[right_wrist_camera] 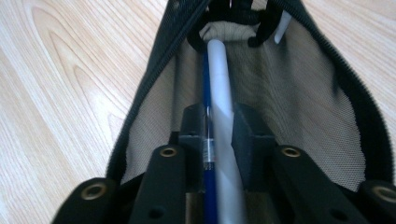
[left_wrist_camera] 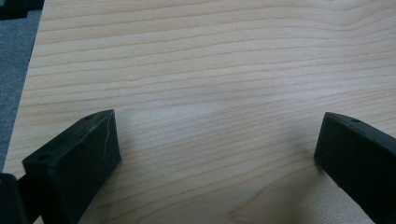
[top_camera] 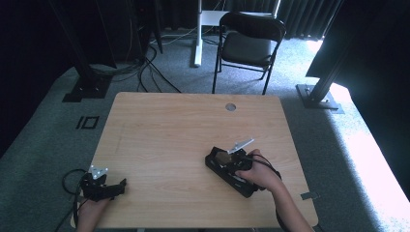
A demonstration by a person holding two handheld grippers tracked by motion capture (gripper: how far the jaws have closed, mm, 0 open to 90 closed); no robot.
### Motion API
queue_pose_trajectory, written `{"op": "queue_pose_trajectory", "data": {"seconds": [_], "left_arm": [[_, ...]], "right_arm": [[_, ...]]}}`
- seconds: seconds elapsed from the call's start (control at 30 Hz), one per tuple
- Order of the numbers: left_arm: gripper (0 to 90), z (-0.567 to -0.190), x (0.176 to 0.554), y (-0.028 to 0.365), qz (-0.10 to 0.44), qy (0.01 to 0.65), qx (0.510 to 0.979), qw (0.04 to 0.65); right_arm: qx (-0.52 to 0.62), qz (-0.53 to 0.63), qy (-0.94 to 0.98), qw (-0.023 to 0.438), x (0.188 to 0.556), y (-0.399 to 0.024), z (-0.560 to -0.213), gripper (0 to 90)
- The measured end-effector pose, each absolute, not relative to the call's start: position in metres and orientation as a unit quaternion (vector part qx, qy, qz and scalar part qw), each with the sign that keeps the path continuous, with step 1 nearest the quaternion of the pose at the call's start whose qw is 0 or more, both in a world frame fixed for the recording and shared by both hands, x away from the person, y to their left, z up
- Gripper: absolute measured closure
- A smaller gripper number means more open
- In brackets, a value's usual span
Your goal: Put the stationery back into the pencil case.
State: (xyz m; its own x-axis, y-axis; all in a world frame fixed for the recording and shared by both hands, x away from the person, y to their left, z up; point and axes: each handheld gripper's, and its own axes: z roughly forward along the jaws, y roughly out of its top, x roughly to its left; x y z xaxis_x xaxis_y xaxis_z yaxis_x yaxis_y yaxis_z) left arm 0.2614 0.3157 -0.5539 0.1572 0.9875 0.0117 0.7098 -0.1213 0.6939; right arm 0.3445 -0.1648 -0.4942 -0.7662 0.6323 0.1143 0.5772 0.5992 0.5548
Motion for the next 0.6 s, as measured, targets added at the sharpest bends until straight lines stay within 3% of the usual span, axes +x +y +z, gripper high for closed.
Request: {"op": "queue_pose_trajectory", "data": {"seconds": [0.6], "left_arm": [[0.4,-0.554,0.261,0.316,0.247,0.600,0.707,0.281]], "right_arm": [[0.333,0.368,0.865,0.080,0.347,-0.182,-0.449,71.4]]}}
